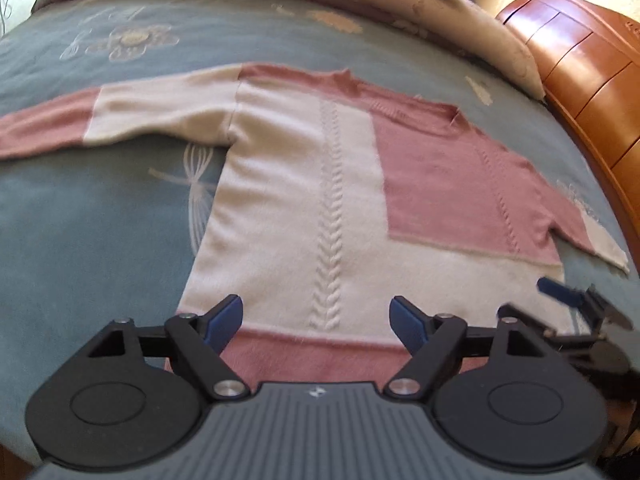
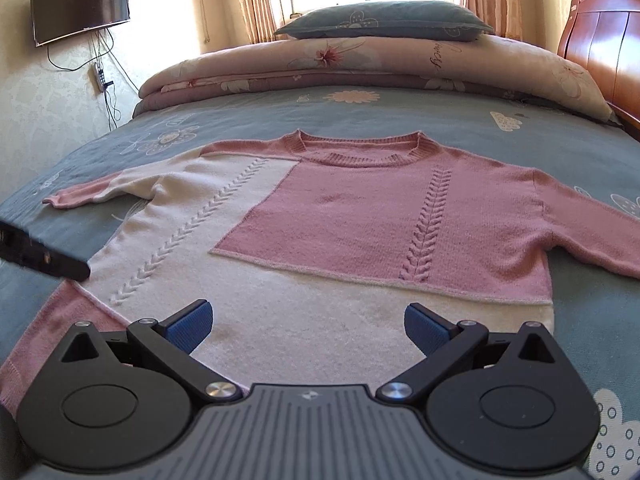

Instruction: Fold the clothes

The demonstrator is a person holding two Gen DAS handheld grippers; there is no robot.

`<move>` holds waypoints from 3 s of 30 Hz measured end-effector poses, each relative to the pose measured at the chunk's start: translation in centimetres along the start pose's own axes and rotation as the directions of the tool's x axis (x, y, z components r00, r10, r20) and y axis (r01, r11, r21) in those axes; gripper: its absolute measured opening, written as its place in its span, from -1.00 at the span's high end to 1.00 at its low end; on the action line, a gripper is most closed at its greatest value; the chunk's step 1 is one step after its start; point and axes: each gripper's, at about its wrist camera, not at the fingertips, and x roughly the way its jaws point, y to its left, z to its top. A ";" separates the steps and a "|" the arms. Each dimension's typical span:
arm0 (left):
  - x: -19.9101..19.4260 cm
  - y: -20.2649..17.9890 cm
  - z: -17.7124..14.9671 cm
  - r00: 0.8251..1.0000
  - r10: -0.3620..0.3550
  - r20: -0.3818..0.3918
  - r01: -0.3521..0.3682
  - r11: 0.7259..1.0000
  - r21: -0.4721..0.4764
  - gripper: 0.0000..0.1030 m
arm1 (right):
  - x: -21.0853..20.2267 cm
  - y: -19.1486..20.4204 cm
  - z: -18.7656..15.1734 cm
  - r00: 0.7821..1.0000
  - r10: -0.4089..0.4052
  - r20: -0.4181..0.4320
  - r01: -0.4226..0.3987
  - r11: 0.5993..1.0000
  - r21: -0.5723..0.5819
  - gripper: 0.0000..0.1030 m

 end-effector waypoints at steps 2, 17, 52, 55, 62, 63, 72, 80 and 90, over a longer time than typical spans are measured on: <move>-0.2 -0.6 2.3 0.998 -0.030 0.058 0.029 0.999 0.019 -0.57 | 0.0 -0.7 0.0 1.000 0.011 -0.011 -0.011 1.000 0.022 -1.00; 9.6 5.0 10.3 0.965 -0.039 0.258 -0.030 0.966 0.257 -0.66 | 2.2 0.2 16.0 0.991 0.103 -0.087 -0.099 0.994 0.050 -0.73; 6.8 15.5 7.5 0.953 0.011 0.303 -0.099 0.956 0.277 -0.85 | 30.4 17.2 23.9 0.953 0.068 -0.295 -0.087 0.995 -0.052 -0.53; 6.4 15.6 7.5 0.952 -0.017 0.306 -0.075 0.955 0.287 -0.85 | 29.9 16.8 23.2 0.939 0.025 -0.342 -0.054 0.996 -0.074 -0.53; 6.6 16.9 8.3 0.939 0.091 0.331 -0.158 0.971 0.182 -0.85 | 31.8 17.0 20.6 0.951 -0.013 -0.309 -0.035 0.988 -0.150 -0.82; 6.7 17.3 8.5 0.936 0.121 0.329 -0.179 0.972 0.151 -0.85 | 32.1 17.1 20.7 0.955 -0.017 -0.296 -0.031 0.987 -0.158 -0.81; 6.1 20.3 9.2 0.917 0.219 0.334 -0.219 0.975 -0.039 -0.86 | 23.1 15.9 20.2 0.967 0.040 -0.251 -0.075 0.988 -0.134 -0.28; 6.3 19.8 9.3 0.908 0.231 0.350 -0.239 0.971 -0.020 -0.86 | 22.8 18.1 17.7 0.938 0.139 -0.317 -0.201 0.965 -0.171 0.25; 7.4 21.2 9.4 0.901 0.351 0.255 -0.345 0.936 -0.068 -0.88 | 22.1 21.5 16.4 0.954 0.073 -0.291 -0.173 0.927 -0.333 0.24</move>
